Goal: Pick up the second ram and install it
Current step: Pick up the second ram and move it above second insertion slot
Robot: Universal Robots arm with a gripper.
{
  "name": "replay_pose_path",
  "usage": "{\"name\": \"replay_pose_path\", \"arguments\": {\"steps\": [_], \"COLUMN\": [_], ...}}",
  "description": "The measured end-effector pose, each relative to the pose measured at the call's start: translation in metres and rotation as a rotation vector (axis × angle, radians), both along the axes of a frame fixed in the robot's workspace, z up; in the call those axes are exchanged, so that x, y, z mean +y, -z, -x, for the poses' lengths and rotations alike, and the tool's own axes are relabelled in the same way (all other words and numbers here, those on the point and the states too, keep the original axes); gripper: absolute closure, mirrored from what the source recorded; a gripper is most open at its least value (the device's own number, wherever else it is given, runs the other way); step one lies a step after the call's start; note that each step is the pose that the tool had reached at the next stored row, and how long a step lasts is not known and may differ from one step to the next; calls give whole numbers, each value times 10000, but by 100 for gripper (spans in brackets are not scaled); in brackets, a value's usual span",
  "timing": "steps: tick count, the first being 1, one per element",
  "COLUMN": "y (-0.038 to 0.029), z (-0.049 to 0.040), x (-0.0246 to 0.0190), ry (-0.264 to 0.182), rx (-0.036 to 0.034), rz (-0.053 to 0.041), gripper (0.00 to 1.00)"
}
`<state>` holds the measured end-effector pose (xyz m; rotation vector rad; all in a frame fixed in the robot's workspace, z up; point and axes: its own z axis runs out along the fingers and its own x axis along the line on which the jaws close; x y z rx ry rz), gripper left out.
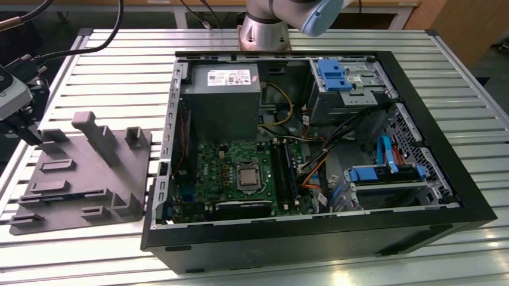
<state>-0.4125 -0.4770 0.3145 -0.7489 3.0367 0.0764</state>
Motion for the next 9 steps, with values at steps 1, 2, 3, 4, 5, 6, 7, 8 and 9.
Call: {"name": "replay_pose_path", "arguments": {"steps": [1, 2, 3, 4, 5, 6, 7, 8, 9], "y": [0, 0, 0, 0, 0, 0, 0, 0, 0], "z": [0, 0, 0, 0, 0, 0, 0, 0, 0], "x": [0, 0, 0, 0, 0, 0, 0, 0, 0], "ry": [-70, -139, -206, -274, -340, -413, -480, -547, -613], "rx": [0, 0, 0, 0, 0, 0, 0, 0, 0], "rz": [0, 0, 0, 0, 0, 0, 0, 0, 0], "gripper": [89, 89, 89, 89, 89, 89, 89, 89, 89]}}
